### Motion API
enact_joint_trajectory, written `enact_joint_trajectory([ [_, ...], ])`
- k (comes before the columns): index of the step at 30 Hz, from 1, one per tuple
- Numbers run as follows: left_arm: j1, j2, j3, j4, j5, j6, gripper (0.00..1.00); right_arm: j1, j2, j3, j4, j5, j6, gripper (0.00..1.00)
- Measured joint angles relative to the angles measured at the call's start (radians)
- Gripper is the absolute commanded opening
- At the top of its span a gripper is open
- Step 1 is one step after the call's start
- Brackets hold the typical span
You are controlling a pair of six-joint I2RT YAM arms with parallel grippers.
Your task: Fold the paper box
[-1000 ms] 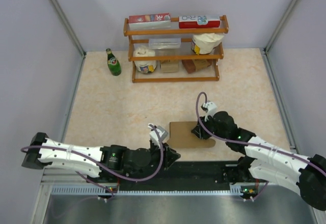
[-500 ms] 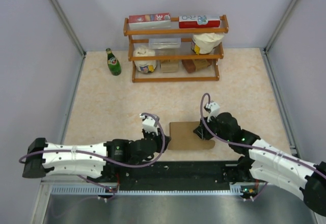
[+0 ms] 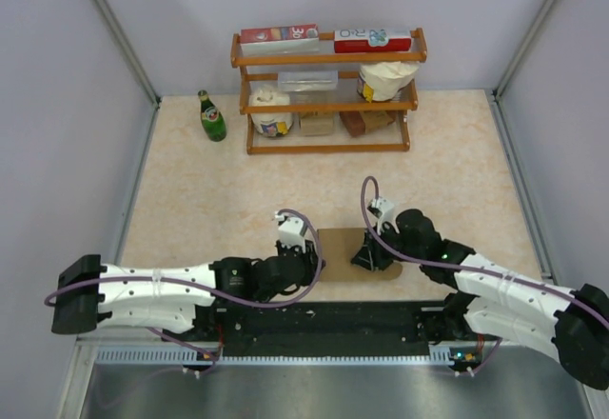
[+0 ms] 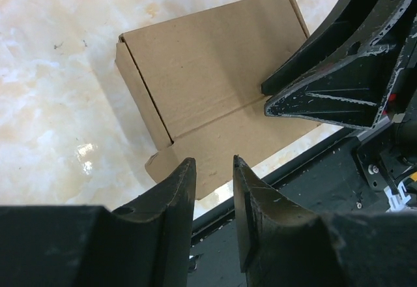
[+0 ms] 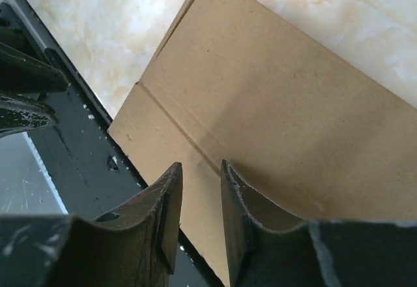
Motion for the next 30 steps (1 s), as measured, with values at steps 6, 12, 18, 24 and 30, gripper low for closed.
enact_joint_trajectory([
  [6, 0.008, 0.031, -0.002, 0.008, 0.021, 0.0, 0.34, 0.008, 0.022, 0.002, -0.021, 0.005, -0.003, 0.3],
  [12, 0.014, 0.063, -0.006, 0.006, 0.024, -0.005, 0.44, 0.012, 0.011, 0.037, -0.092, 0.038, -0.005, 0.38],
  [18, 0.04, 0.073, -0.008, -0.034, 0.021, -0.029, 0.61, 0.014, -0.146, 0.101, -0.28, 0.216, 0.046, 0.64],
  [24, 0.078, 0.03, -0.046, -0.036, 0.023, -0.029, 0.61, 0.014, -0.245, 0.174, -0.451, 0.4, 0.132, 0.63],
  [30, 0.127, 0.008, -0.068, -0.032, 0.021, -0.022, 0.32, 0.013, -0.202, 0.179, -0.598, 0.568, 0.244, 0.46],
])
